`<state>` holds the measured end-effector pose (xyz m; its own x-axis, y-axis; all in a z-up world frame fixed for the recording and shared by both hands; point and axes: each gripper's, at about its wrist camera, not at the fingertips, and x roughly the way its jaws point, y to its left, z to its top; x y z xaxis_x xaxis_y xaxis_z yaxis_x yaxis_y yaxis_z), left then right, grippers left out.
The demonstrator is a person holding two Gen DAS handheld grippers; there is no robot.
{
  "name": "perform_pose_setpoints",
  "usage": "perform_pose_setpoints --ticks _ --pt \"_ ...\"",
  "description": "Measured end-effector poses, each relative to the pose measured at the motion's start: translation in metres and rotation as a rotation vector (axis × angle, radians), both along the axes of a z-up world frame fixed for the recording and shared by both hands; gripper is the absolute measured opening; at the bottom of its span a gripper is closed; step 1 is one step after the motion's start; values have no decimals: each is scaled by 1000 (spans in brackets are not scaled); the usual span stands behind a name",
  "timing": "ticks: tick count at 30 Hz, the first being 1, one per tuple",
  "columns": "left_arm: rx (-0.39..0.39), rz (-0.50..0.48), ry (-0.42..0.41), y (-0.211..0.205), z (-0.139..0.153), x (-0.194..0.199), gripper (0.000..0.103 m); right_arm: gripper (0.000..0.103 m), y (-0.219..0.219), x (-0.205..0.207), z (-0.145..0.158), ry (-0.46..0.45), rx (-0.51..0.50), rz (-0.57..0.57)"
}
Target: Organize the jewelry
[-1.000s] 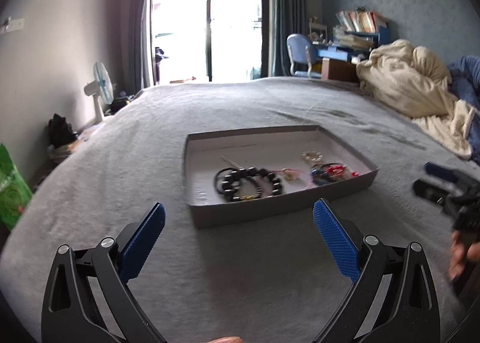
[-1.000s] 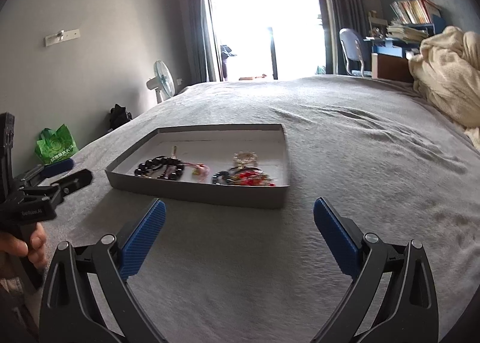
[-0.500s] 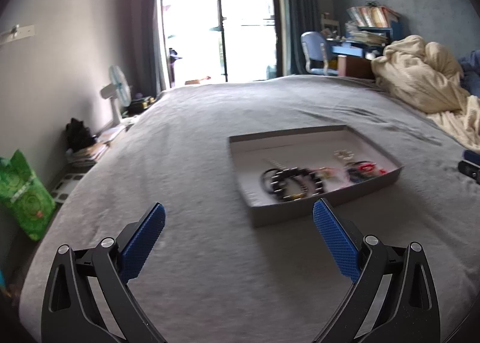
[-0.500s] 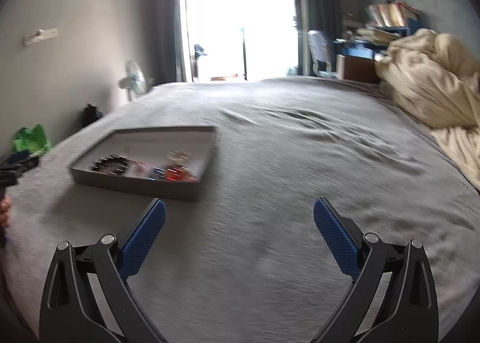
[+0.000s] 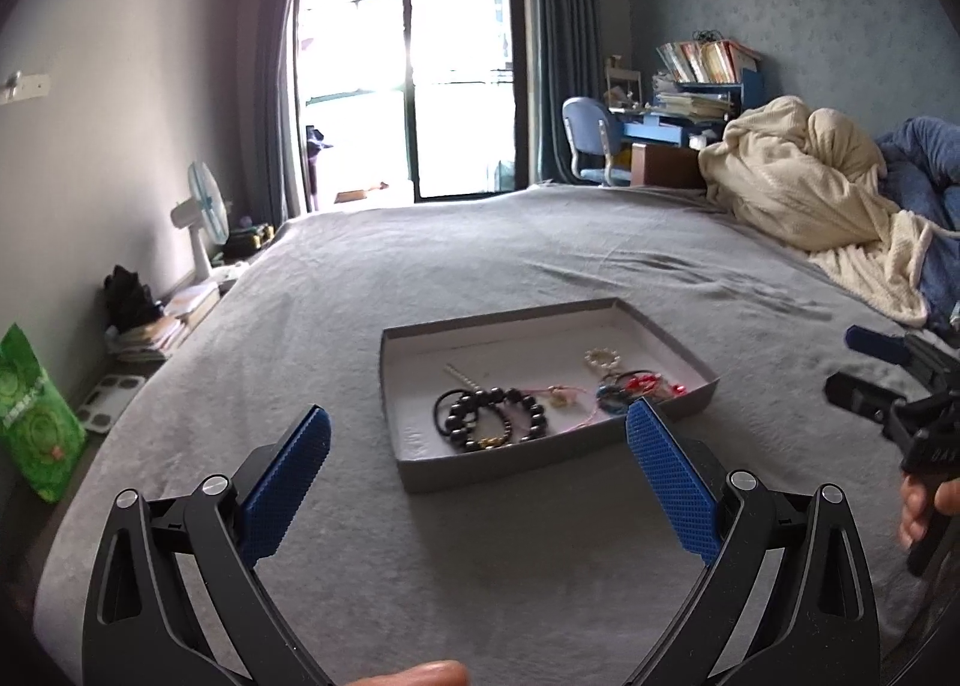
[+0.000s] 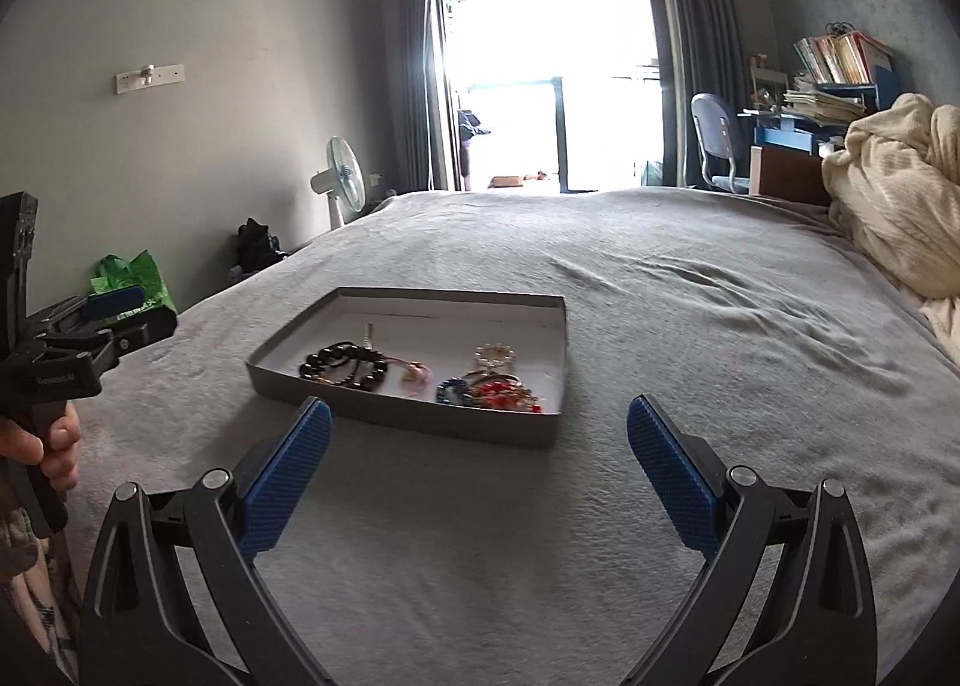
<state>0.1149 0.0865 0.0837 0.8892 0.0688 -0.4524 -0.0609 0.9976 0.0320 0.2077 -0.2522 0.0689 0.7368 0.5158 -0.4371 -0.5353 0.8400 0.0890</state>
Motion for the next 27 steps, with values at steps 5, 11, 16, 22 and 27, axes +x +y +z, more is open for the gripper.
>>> perform_pose_setpoints --ticks 5,11,16,22,27 --pt "-16 4 -8 -9 6 -5 98 98 6 -7 3 9 -13 -10" --pt "-6 3 -16 -17 16 -13 98 98 9 -15 15 18 -24 -46" --pt "-15 -12 -25 -26 25 -20 98 98 15 -23 25 24 -31 -43" --pt "-23 -15 -24 -30 28 -25 98 98 19 -26 28 13 -42 -46" --pt "-26 -4 -19 -28 27 -26 98 98 20 -27 31 6 -43 -45"
